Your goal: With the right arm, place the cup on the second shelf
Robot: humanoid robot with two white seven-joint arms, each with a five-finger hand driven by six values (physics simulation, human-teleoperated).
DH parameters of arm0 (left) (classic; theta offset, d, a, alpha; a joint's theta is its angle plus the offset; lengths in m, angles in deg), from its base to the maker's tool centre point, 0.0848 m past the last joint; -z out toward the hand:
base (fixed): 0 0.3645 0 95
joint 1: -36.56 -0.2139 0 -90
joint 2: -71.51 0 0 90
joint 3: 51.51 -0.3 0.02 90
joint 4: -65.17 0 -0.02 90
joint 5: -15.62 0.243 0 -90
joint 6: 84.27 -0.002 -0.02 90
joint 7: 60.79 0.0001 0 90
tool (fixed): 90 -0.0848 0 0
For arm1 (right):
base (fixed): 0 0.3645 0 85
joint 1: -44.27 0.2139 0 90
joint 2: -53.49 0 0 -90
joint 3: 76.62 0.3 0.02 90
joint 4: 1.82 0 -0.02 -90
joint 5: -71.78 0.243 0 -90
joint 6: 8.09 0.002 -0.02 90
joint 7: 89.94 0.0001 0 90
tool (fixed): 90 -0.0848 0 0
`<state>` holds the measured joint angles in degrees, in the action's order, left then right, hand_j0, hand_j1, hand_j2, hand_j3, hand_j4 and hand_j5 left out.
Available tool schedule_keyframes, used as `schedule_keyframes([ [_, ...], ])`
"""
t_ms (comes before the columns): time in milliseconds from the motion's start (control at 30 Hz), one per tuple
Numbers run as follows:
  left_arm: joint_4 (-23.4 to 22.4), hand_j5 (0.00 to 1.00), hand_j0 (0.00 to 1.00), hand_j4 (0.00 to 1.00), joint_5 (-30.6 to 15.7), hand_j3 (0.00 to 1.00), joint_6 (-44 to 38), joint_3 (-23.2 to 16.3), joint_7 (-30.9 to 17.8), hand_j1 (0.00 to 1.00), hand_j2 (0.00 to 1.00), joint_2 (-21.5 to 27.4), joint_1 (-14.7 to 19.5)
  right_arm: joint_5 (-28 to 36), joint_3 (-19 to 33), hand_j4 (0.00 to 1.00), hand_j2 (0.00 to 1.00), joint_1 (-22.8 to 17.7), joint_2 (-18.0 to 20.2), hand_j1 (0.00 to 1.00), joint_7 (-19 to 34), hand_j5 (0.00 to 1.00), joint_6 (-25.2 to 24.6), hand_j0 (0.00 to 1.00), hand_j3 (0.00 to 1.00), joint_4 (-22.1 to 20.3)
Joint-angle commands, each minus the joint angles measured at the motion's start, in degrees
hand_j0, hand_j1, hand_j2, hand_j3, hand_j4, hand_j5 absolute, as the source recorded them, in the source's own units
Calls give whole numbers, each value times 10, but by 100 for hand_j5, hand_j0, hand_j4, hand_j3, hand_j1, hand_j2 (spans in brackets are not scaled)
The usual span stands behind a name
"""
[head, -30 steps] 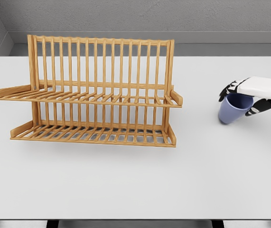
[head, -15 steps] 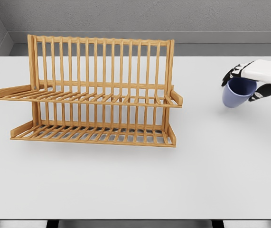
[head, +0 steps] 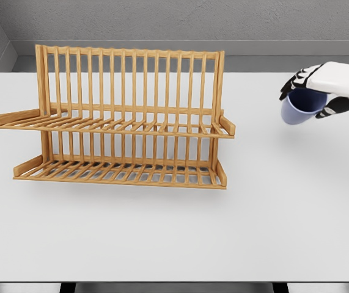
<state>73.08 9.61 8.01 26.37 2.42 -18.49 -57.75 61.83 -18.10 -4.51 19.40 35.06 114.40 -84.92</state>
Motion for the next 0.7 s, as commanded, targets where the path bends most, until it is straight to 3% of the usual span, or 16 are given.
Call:
schedule_keyframes([
  [0, 0, 100, 100, 100, -1, 100, 0, 0, 0, 100, 100, 0, 0, 4, 9, 68, 68, 0, 1, 68, 0, 68, -1, 68, 68, -15],
  [167, 0, 100, 100, 100, -1, 100, 0, 0, 0, 100, 100, 0, 0, 4, 10, 68, 68, 2, 1, 68, 0, 68, -1, 68, 68, -34],
  [400, 0, 100, 100, 100, -1, 100, 0, 0, 0, 100, 100, 0, 0, 4, 10, 68, 68, 8, 3, 68, 0, 68, -1, 68, 68, -93],
  [667, 0, 100, 100, 100, -1, 100, 0, 0, 0, 100, 100, 0, 0, 4, 11, 68, 68, 22, 2, 68, 0, 68, -3, 68, 68, -123],
])
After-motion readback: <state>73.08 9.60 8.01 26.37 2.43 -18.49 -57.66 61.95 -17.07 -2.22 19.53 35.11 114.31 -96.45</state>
